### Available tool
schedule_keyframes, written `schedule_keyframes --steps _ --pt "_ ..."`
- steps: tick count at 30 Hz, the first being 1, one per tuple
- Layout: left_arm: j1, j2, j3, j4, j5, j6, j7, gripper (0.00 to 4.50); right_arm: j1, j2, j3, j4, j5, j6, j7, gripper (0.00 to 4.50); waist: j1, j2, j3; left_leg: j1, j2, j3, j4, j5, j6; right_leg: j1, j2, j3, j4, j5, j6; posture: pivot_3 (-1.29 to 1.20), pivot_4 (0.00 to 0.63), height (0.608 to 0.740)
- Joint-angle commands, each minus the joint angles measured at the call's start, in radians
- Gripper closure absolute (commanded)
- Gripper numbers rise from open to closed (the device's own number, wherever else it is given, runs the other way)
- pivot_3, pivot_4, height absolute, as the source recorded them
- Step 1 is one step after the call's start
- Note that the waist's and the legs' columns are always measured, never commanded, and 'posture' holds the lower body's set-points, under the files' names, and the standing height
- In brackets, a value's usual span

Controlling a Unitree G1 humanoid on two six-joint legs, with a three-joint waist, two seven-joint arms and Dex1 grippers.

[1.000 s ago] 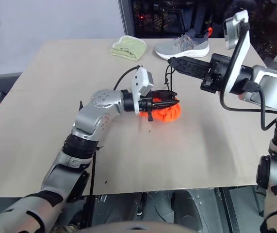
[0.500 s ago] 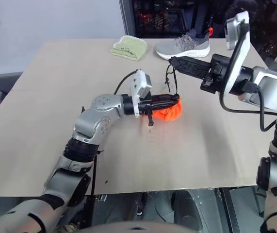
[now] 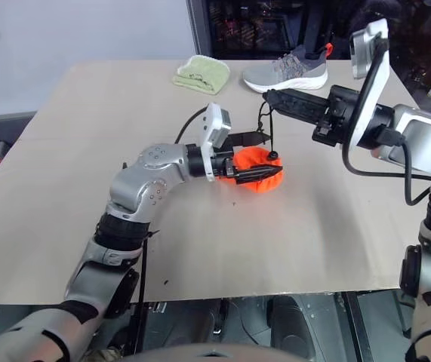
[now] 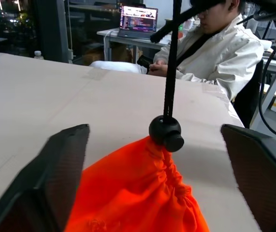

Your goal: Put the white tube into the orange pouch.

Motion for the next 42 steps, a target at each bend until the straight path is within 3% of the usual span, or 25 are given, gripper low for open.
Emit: schedule_keyframes --steps 1,4,10,12,22,23,24,28,29,37,42 --pt "-0.052 -0.028 0.004 -0.026 -0.008 -0.014 0.014 0.02 -0.004 -0.018 -0.019 -0.026 0.009 -0.020 0.017 4.50 -0.001 0.000 0.000 0.000 0.000 0.000 0.000 0.000 0.000 0.000 0.000 0.000 0.000 0.000 0.000 0.00 0.150 0.740" --pt "-0.060 -0.041 -0.005 -0.002 0.005 -0.031 0.013 0.76 -0.004 -0.020 -0.019 -0.028 0.010 -0.019 0.019 4.50 -0.004 0.000 0.000 0.000 0.000 0.000 0.000 0.000 0.000 0.000 0.000 0.000 0.000 0.000 0.000 0.00 0.150 0.740" --pt "-0.052 -0.060 -0.018 0.012 0.019 -0.046 0.013 3.75 0.000 -0.021 -0.022 -0.037 0.019 -0.024 0.012 4.50 -0.002 0.000 0.000 0.000 0.000 0.000 0.000 0.000 0.000 0.000 0.000 0.000 0.000 0.000 0.000 0.00 0.150 0.740" --pt "-0.037 -0.059 -0.027 0.007 0.027 -0.052 0.010 4.42 -0.001 -0.021 -0.027 -0.036 0.026 -0.027 0.008 4.50 -0.002 0.000 0.000 0.000 0.000 0.000 0.000 0.000 0.000 0.000 0.000 0.000 0.000 0.000 0.000 0.00 0.150 0.740" --pt "0.049 -0.020 -0.069 0.016 0.080 -0.076 0.007 4.42 -0.027 -0.006 -0.047 -0.009 0.067 -0.054 -0.023 4.50 -0.002 0.000 0.000 0.000 0.000 0.001 0.000 0.000 0.000 0.000 0.000 0.001 0.000 0.000 0.000 0.00 0.150 0.740" --pt "0.054 -0.018 -0.070 0.016 0.081 -0.078 0.009 3.90 -0.030 -0.006 -0.049 -0.006 0.071 -0.056 -0.026 4.50 -0.002 0.000 0.000 0.000 0.000 0.000 0.000 0.000 0.000 0.000 0.000 0.000 0.000 0.000 0.000 0.00 0.150 0.740" --pt "0.061 -0.018 -0.071 0.016 0.083 -0.080 0.012 3.72 -0.033 -0.005 -0.050 -0.003 0.077 -0.058 -0.030 4.50 -0.002 0.000 0.000 0.000 0.000 0.000 0.000 0.000 0.000 0.000 0.000 0.000 0.000 0.000 0.000 0.00 0.150 0.740" --pt "0.093 -0.013 -0.081 0.019 0.101 -0.084 0.016 1.63 -0.042 -0.009 -0.054 0.010 0.099 -0.075 -0.044 4.50 -0.002 0.000 0.000 0.000 0.000 0.000 0.000 0.000 0.000 0.000 0.000 0.000 0.000 0.000 0.000 0.00 0.150 0.740" --pt "0.103 -0.010 -0.087 0.020 0.109 -0.088 0.014 1.37 -0.044 -0.011 -0.054 0.012 0.103 -0.080 -0.047 4.50 -0.002 0.000 0.000 0.000 0.000 0.000 0.000 0.000 0.000 0.000 0.000 0.000 0.000 0.000 0.000 0.00 0.150 0.740" --pt "0.104 -0.026 -0.034 -0.006 0.076 -0.085 0.042 1.37 -0.009 -0.040 -0.051 -0.010 0.098 -0.073 -0.052 4.50 -0.001 0.000 0.000 0.000 0.000 0.000 0.000 0.000 0.000 0.000 0.000 0.000 0.000 0.000 0.000 0.00 0.150 0.740" --pt "0.104 0.017 0.021 -0.047 0.056 -0.072 0.052 1.37 0.118 -0.119 -0.043 -0.068 -0.021 -0.048 0.013 4.50 0.000 0.000 0.000 0.000 0.000 0.000 0.000 0.000 0.000 0.000 0.000 0.000 0.000 0.000 0.000 0.00 0.150 0.740"
